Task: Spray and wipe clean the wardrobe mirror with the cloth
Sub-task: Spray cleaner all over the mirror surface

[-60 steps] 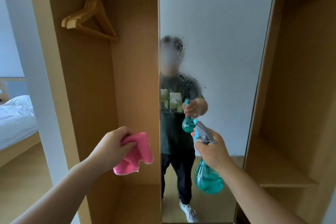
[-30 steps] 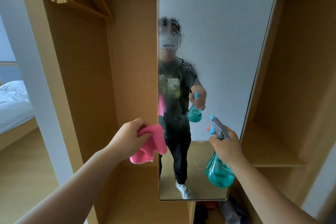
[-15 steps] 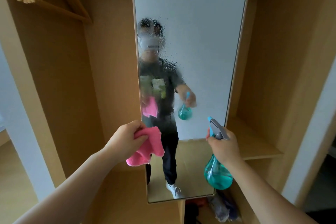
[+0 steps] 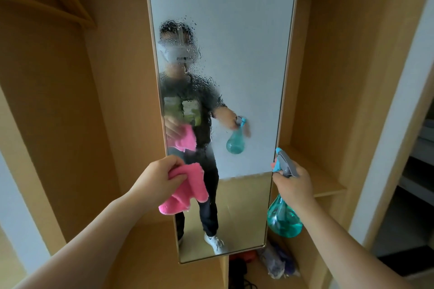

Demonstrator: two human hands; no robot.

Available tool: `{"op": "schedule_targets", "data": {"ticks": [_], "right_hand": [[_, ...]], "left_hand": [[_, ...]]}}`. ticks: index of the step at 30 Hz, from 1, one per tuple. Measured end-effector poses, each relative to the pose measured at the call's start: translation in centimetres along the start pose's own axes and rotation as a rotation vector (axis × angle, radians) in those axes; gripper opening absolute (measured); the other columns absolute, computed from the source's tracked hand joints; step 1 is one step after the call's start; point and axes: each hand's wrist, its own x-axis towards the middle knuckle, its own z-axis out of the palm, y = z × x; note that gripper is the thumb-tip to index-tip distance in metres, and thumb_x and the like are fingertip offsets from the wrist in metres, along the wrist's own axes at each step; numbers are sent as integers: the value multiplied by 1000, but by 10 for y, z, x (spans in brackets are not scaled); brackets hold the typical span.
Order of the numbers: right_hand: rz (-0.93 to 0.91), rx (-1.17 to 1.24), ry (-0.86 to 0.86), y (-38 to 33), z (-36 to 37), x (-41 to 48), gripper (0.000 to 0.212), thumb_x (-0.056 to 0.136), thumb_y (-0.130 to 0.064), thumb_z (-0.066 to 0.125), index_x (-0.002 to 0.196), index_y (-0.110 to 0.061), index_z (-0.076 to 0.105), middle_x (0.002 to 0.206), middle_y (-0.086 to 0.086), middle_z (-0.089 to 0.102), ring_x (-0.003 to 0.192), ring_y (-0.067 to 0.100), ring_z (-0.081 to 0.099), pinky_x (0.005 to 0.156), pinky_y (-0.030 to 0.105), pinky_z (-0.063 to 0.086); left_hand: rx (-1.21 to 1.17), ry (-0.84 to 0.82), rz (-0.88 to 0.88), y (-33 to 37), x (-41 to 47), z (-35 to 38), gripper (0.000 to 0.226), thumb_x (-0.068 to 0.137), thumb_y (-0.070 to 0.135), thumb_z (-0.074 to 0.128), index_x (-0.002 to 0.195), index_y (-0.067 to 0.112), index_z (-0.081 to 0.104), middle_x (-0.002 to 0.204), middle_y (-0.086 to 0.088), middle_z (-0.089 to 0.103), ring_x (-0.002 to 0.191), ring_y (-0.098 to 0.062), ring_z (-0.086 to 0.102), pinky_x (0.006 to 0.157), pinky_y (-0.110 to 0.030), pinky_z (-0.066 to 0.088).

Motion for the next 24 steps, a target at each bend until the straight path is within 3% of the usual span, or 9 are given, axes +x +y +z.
{"op": "schedule_targets", "data": {"ticks": [3,6,10,14,18,24], "right_hand": [[7,1,31,5,-6,-1,24,85,-3,58,102,-17,65,72,0,58,58,13,49,40,10,35],[24,-7,31,8,-9,-4,5,86,-5,59,84,-7,64,68,11,56,57,19,48,49,23,37],[27,18,5,12,-14,-13,3,89,-6,60,88,-8,63,69,8,52,60,18,46,55,28,38],[58,-4,-57,22,-18,-24,23,88,0,56,101,-17,64,70,3,56,53,12,44,43,15,36],[112,-3,-58,33,-18,-31,32,87,2,54,106,-21,63,87,13,66,50,10,42,39,13,33],[165,-21,-75,51,-12,-39,31,85,4,52,103,-19,63,65,2,54,34,1,39,36,13,31]], "left_hand": [[-2,-14,5,3,1,4,6,90,23,60,92,28,61,85,15,64,78,-3,59,66,-23,51],[-11,-25,4,5,2,10,7,90,23,60,92,29,61,85,15,64,78,-3,59,65,-22,50],[-17,-34,8,4,1,16,9,90,22,61,91,32,60,84,16,63,78,-2,59,63,-19,47],[-11,-68,-3,0,-4,24,8,91,24,60,93,31,60,85,16,63,78,-2,59,64,-17,48],[-8,-87,-10,-2,-10,32,9,91,23,61,91,32,59,85,15,64,78,-3,60,65,-19,50],[-24,-119,-30,-5,-20,44,11,92,23,61,88,33,58,84,14,64,76,-3,60,60,-15,44]]}}
